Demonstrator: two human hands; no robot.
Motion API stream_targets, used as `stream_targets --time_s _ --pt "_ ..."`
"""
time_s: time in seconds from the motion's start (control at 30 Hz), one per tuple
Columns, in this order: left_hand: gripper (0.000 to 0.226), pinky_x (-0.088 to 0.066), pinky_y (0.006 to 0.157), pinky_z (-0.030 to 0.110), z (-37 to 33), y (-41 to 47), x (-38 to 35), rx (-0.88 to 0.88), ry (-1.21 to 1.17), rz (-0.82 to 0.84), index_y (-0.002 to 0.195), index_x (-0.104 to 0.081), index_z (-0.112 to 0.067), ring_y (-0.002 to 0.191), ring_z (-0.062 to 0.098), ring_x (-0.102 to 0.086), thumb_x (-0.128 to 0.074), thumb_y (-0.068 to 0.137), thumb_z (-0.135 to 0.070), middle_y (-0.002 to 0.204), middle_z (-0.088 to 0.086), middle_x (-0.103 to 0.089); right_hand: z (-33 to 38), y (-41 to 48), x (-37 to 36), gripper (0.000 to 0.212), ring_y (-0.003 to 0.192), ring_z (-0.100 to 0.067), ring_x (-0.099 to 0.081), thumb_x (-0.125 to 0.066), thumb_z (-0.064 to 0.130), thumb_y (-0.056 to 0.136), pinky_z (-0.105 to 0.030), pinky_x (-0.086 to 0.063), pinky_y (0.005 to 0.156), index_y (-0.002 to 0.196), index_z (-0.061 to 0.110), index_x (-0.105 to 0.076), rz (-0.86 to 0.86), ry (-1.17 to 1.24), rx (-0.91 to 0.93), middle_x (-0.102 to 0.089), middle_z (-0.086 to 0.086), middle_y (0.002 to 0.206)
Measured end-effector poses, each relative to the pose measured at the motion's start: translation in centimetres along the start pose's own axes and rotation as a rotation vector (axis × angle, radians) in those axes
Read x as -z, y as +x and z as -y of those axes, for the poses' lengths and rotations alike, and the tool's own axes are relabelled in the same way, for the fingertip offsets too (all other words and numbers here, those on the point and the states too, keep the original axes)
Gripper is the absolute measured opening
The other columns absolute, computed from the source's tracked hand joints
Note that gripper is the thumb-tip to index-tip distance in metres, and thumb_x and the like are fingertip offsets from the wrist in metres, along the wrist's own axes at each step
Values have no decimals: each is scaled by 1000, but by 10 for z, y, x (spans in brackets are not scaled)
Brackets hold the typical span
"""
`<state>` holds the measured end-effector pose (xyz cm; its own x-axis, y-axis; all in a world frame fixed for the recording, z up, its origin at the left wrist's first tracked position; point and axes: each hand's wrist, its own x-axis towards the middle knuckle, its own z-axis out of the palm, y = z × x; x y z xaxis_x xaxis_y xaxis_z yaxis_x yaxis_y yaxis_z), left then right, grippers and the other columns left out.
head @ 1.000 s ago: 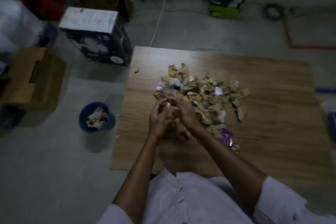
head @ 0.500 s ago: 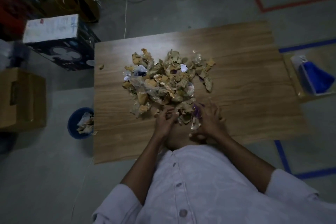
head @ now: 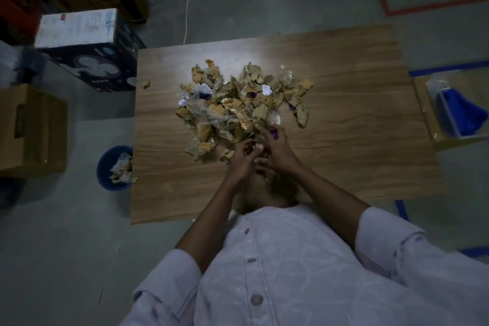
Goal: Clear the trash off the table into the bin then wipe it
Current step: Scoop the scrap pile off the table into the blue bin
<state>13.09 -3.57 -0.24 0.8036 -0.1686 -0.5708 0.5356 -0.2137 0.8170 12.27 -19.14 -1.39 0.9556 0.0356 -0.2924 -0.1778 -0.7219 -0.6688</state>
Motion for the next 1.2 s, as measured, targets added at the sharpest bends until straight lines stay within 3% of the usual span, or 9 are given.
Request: stream_targets --time_s 0.13,0.27,0.43,0.63,0.73,0.87,0.97,1.1,1.2 --pt "44 -52 97 34 3 -9 10 -71 67 -88 136 -61 -17 116 15 -62 -71 94 -28 128 3 -66 -32 -29 33 122 154 -35 -13 -93 58 58 -60 -22 121 156 45 -21 -148 -109 35 -11 -11 168" --pt "35 -55 94 38 23 -18 14 -74 99 -161 125 -67 -11 108 16 -66 -74 92 -19 119 4 -71 -81 -79 14 149 157 -34 11 -74 91 43 -58 -6 123 162 40 0 -8 -277 -99 18 -9 169" --pt "28 -53 78 34 34 -27 13 15 79 -132 118 -70 -13 99 18 -67 -75 91 -20 110 3 -72 -75 -49 -19 102 158 -30 11 -32 92 80 -58 -4 125 163 38 -9 -50 -345 58 12 -10 171" --pt "37 -48 73 25 33 -30 9 86 167 -55 125 -66 -18 107 21 -66 -76 90 -28 114 4 -69 -27 24 -24 80 157 -26 18 -39 70 98 -60 -4 124 163 40 -2 -79 -309 64 17 -7 171" --pt "43 -49 78 21 28 -31 4 -4 290 11 131 -61 -18 111 17 -63 -75 91 -26 123 2 -65 -4 38 -13 85 156 -27 20 -44 70 97 -65 0 122 163 38 -2 -128 -191 62 20 -5 170" --pt "43 -49 90 37 14 -25 7 -193 483 -369 129 -59 -18 113 26 -56 -70 88 -27 126 9 -57 7 38 11 111 156 -34 18 -68 80 74 -68 -2 117 161 46 -8 -196 -50 -10 18 -6 170" --pt "73 -40 106 50 -8 -10 23 -95 501 -669 148 -42 -21 131 38 -39 -73 83 -35 142 19 -40 18 59 28 124 154 -43 16 -80 79 60 -73 -10 118 159 53 -9 -169 1 -114 23 -8 168" --pt "98 -24 115 55 -25 26 50 -2 428 -561 156 -7 -49 152 38 -6 -71 84 -30 168 12 2 47 101 22 132 150 -50 24 -86 75 54 -81 -4 111 157 56 -6 -39 31 -199 35 -12 164" --pt "98 -14 123 57 -23 55 66 -75 508 -360 160 -5 -43 155 33 -5 -67 88 -21 171 5 1 64 115 -3 133 149 -51 26 -87 73 55 -82 1 108 156 59 -1 76 -8 -196 37 -11 163"
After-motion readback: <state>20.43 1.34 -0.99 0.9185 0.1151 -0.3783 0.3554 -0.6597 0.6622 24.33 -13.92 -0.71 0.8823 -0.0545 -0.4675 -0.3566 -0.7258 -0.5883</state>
